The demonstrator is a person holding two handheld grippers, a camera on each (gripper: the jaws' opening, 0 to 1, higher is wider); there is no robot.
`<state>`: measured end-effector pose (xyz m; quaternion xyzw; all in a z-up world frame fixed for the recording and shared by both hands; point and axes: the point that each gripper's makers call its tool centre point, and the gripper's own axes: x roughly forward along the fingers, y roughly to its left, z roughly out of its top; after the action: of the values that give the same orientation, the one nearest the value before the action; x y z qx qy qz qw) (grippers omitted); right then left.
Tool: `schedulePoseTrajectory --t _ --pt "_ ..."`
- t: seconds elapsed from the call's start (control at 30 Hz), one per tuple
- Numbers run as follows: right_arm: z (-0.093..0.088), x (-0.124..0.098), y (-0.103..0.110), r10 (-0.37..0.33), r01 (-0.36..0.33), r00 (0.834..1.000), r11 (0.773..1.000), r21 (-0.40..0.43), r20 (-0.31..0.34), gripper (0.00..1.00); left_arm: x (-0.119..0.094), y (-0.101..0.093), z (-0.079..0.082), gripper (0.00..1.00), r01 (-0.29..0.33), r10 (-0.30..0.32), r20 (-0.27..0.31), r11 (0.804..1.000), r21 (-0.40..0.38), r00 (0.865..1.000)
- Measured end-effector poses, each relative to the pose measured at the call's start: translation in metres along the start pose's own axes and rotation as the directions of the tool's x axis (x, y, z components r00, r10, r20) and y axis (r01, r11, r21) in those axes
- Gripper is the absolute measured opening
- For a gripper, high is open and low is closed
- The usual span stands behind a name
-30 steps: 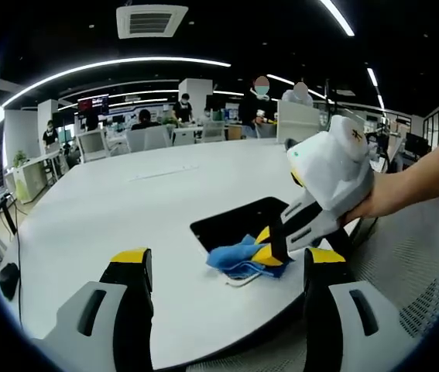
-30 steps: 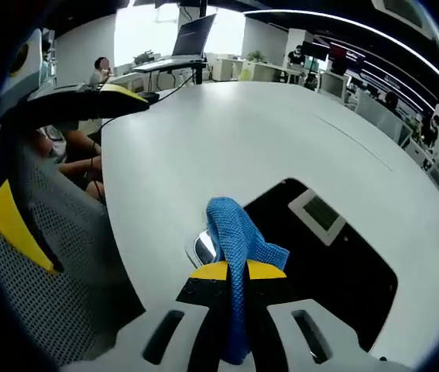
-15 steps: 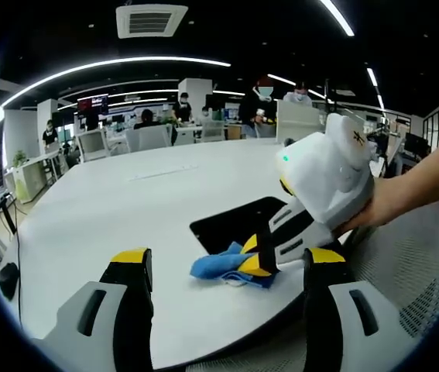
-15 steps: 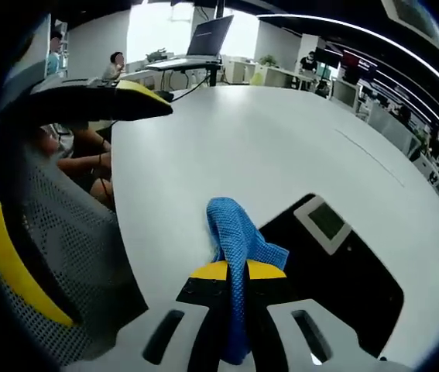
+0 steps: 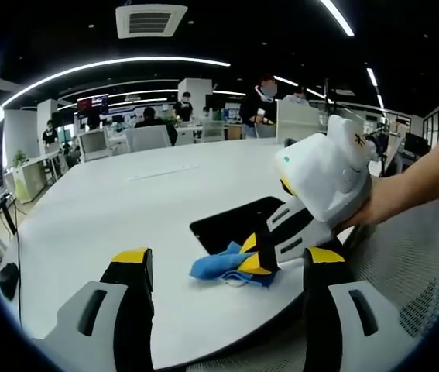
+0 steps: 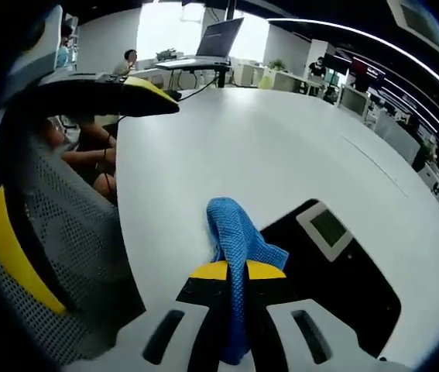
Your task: Wipe the mirror surface with the cleaning cloth until all visible marks leave the cleaned area.
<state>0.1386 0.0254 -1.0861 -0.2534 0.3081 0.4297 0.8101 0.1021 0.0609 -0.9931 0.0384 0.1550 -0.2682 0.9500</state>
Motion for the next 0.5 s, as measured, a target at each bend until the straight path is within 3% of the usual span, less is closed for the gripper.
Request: schedulePoseTrajectory --t 0.5 --pt "0.008 0.012 -0.018 -0.005 0.005 1.000 0.999 0.035 -0.002 0.00 0.000 0.000 -0.001 0.77 -0.001 0.001 -0.007 1.000 0.000 1.000"
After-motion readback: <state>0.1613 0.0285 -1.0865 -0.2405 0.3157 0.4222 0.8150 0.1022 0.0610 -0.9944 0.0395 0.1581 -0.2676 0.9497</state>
